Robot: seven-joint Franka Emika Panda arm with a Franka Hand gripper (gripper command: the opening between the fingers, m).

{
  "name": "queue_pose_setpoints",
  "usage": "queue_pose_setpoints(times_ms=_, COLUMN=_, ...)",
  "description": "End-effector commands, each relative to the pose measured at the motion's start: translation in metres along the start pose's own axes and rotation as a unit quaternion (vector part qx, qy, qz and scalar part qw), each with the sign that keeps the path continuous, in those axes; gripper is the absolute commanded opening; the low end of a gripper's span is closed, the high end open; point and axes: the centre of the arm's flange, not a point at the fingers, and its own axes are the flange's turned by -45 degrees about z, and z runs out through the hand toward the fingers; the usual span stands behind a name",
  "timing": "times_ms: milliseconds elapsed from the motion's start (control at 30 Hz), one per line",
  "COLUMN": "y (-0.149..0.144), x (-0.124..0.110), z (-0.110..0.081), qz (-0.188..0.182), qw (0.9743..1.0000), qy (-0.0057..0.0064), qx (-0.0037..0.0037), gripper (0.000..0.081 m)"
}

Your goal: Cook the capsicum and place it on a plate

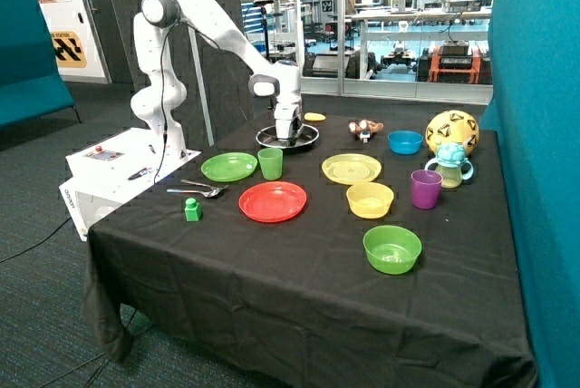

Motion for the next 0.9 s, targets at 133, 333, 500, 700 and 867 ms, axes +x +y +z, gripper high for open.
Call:
queue_pose_setpoints(times_ms=133, y=-0.0042, x=0.0016, z=-0.0042, qz=-0.007, qw=1.0000, qy=-0.0022, qx=0.00200, gripper=0.0614)
queue_pose_setpoints(times_ms=333, y=-0.0038, x=0.0014, z=-0.0042, qz=-0.006, qw=1.0000, qy=-0.0022, qx=0.00200, gripper=0.0664)
queue_pose_setpoints(times_ms=500, y=-0.0048, x=-0.0003, z=-0.0026, qz=-0.001, qw=1.0000, qy=-0.0022, qx=0.00198, gripper=0.0791)
queue_pose_setpoints(times_ms=700, y=-0.0053, x=-0.0018, z=-0.0023, qz=0.002, qw=1.0000, qy=-0.0022, qx=0.00198, gripper=0.0808)
queue_pose_setpoints(times_ms=867, y=-0.0048, x=-0.0014, z=-0.0035, qz=0.003, qw=1.0000, qy=-0.0022, qx=0.00198, gripper=0.0808)
